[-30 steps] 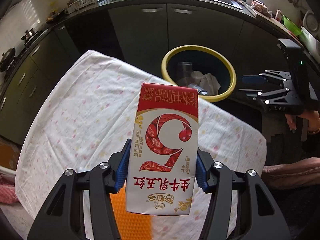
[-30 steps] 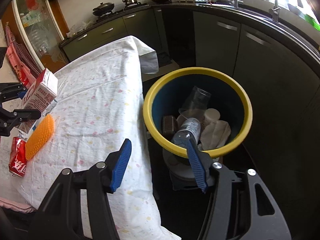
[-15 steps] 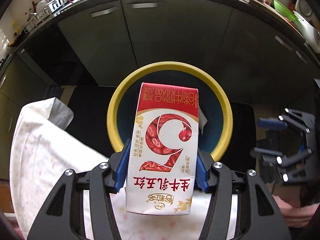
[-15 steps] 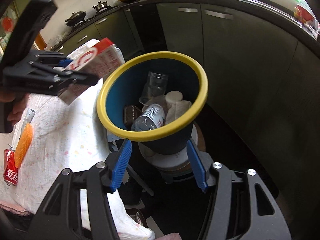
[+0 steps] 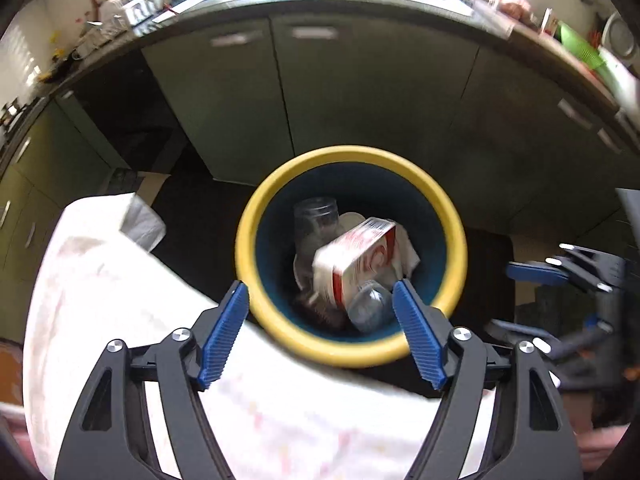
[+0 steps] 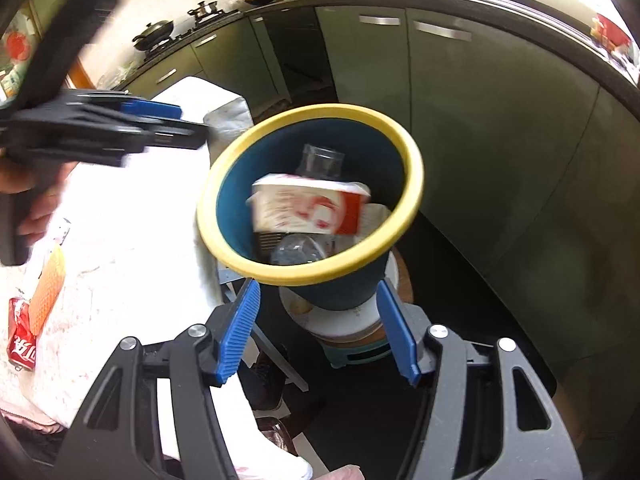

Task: Collect trash
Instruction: 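Carry the milk carton over the bin and open the left gripper, then grasp the orange mesh sponge with the right gripper and lift it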

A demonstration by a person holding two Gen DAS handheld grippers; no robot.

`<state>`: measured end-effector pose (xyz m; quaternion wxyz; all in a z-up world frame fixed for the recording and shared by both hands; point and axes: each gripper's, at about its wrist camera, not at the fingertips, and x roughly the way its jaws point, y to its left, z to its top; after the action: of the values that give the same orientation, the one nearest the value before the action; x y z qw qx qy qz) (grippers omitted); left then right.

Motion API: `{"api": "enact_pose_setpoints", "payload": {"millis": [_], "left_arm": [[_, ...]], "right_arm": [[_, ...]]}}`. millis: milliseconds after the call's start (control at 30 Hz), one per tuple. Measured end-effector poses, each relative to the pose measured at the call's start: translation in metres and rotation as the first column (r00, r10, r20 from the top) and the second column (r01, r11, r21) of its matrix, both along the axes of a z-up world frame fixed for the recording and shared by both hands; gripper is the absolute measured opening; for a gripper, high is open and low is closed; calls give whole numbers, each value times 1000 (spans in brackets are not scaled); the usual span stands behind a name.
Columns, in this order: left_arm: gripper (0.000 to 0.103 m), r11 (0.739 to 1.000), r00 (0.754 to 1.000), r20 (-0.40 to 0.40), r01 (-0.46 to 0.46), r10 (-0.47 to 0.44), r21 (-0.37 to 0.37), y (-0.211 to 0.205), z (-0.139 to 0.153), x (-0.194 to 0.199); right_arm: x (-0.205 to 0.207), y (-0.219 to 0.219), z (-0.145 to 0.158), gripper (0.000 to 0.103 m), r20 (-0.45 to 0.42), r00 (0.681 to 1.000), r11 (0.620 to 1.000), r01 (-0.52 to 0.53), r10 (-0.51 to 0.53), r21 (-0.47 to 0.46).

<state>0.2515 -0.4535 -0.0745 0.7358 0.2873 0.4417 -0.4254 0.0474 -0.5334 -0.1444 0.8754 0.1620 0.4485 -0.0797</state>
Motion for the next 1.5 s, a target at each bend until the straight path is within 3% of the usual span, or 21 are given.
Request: {"api": "enact_pose_setpoints", "payload": {"millis": [167, 300, 533, 800, 933, 1033, 1267, 1500], "left_arm": [[82, 992, 996, 30, -87, 90, -87, 89, 50, -27], [87, 970, 973, 90, -201, 214, -135, 170, 71, -47], [87, 885, 879, 123, -443, 460, -143, 316, 69, -77], [88, 773, 771, 88, -614, 630, -160, 440, 39, -115], [88, 747, 746, 82, -644, 661, -165, 467, 27, -128], [88, 742, 742, 71, -650, 666, -163, 475, 20, -132], [88, 742, 745, 65, -645, 664, -182, 492, 17, -134], [88, 746, 751, 65, -636, 657, -196, 496, 16, -129]], "right_arm": [[9, 23, 1, 58, -4, 998, 998, -65, 65, 3], [19, 51, 4, 58, -7, 989, 989, -144, 144, -7], [49, 125, 13, 58, -19, 947, 947, -320, 320, -37], [93, 237, 42, 58, 12, 848, 847, -528, 530, -62], [112, 293, 52, 58, 7, 792, 788, -607, 611, -98], [122, 315, 48, 58, -21, 762, 759, -647, 647, -74], [139, 316, 32, 58, -81, 756, 760, -645, 649, 74], [143, 314, 22, 58, -143, 745, 758, -645, 652, 99]]}}
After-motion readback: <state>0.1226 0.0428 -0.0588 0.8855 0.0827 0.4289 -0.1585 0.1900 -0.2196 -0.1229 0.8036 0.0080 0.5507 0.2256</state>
